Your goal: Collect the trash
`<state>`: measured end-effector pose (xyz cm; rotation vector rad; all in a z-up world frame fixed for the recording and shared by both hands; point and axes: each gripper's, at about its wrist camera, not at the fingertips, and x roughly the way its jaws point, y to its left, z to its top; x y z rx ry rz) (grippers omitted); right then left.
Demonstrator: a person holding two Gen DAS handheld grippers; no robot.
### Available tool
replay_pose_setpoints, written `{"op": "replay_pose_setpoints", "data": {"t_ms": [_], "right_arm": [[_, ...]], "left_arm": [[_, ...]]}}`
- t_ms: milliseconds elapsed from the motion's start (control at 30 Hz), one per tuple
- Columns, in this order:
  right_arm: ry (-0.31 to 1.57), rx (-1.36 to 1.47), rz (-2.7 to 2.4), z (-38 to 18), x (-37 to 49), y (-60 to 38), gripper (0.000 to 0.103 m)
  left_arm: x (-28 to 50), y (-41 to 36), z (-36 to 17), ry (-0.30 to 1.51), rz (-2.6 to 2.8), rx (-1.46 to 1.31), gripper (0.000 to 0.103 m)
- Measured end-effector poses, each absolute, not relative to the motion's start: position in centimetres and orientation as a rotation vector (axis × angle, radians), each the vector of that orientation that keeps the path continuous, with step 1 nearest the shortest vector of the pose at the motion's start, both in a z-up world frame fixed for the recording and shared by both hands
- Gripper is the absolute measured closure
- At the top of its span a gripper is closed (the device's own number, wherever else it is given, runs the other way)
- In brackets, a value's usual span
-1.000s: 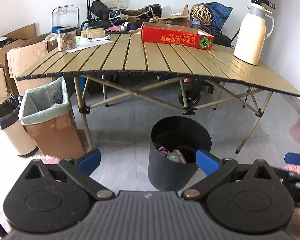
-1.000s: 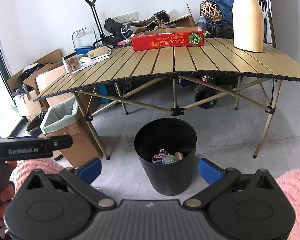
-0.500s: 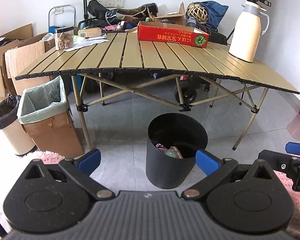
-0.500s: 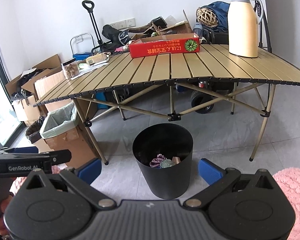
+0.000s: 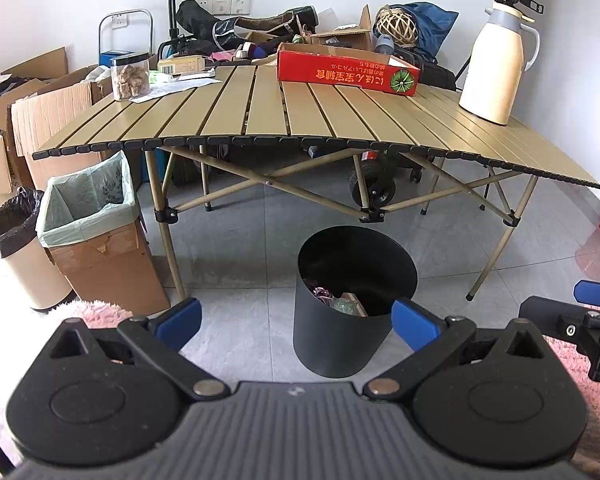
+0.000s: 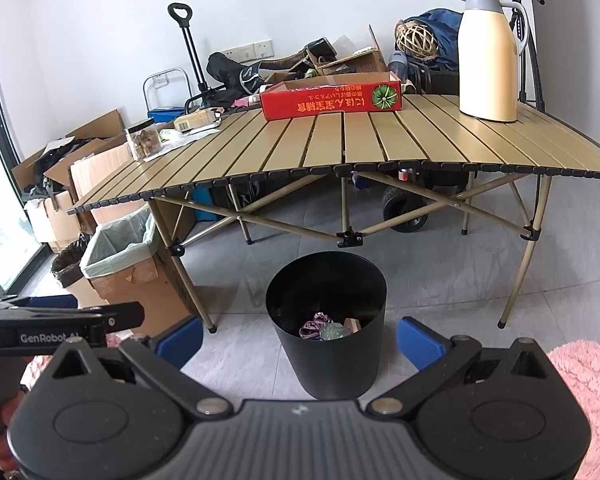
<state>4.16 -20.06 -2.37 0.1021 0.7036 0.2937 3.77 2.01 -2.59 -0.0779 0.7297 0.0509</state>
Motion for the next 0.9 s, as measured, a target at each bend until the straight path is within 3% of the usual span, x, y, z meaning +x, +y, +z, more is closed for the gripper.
{"op": "replay_pose_setpoints", "data": {"t_ms": [900], "right_arm": [[0.689,0.090,0.298,-1.99,4.18,-20.17,0.000]], "left_arm": [[3.73,2.05,-2.09,0.714,0.054,-0.083,0.000]]}}
